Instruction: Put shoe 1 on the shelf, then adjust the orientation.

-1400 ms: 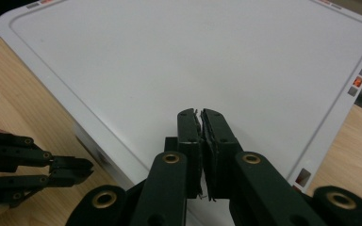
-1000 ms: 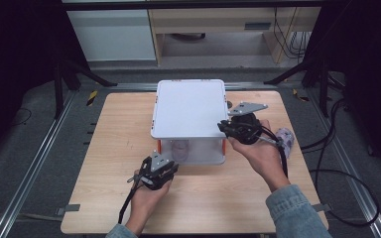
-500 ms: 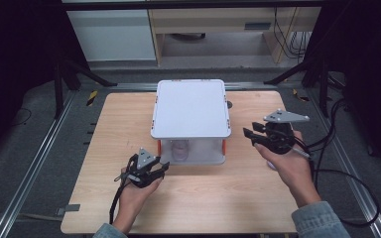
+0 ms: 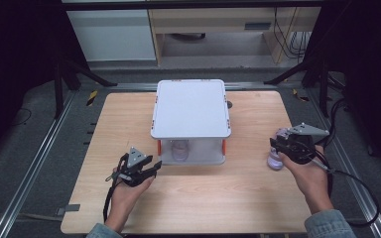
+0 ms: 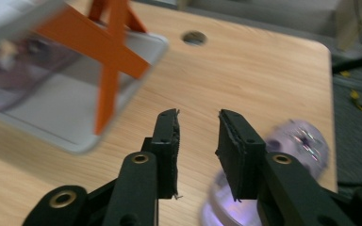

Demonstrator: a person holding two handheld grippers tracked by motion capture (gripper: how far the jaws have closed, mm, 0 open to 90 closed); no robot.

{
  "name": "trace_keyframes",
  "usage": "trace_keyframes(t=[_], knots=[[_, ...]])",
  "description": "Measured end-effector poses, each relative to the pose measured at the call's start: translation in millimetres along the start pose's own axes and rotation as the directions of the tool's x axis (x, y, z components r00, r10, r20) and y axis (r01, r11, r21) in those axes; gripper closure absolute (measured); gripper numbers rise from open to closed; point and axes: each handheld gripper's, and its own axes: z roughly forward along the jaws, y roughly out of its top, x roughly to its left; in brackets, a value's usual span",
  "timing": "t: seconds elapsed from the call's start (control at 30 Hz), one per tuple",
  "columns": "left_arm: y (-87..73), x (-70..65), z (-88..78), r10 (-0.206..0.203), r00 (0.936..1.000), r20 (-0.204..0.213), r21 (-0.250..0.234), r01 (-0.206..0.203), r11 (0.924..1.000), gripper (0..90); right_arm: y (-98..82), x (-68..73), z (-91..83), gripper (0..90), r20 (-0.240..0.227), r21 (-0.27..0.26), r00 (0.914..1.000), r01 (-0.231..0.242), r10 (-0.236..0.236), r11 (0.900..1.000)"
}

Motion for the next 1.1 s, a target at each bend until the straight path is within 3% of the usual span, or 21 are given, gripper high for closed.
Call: trace_keyframes(t=[0.2,0.53,0.63,0.7,0.77,0.9,1.1], knots=[[-3.0,12.0,-5.9,-0.024,0.9997,-0.004,-0.010,0.024,0.9997,53.9,-22.5,-23.8,21.1,68.2,0.129,0.067,0.9908,-0.050,0.041,0.996],[-6.3,25.5,-16.0,-0.041,0.9990,-0.017,-0.018,0.041,0.9990,52.3,-44.4,-40.1,51.4,54.0,0.230,0.139,0.9706,-0.104,0.070,0.985],[-7.9,27.6,-16.4,-0.050,0.9985,-0.020,-0.017,0.050,0.9986,52.4,-48.9,-42.0,58.6,55.1,0.243,0.163,0.9675,-0.112,0.071,0.980],[-8.2,28.5,-16.7,-0.053,0.9983,-0.023,-0.018,0.052,0.9985,52.4,-51.3,-43.1,62.3,62.8,0.246,0.183,0.9679,-0.099,0.052,0.978],[-8.5,28.9,-17.4,-0.052,0.9983,-0.027,-0.020,0.052,0.9985,52.4,-52.1,-44.2,63.9,76.6,0.250,0.191,0.9671,-0.096,0.047,0.977],[-9.2,31.4,-19.5,-0.052,0.9980,-0.037,-0.025,0.051,0.9984,52.4,-51.7,-42.2,60.5,82.5,0.274,0.185,0.9619,-0.056,0.004,0.981],[-11.8,37.1,-24.1,-0.053,0.9967,-0.062,-0.032,0.051,0.9982,52.8,-50.4,-21.1,36.0,83.7,0.203,0.126,0.9784,0.011,-0.036,0.992]])
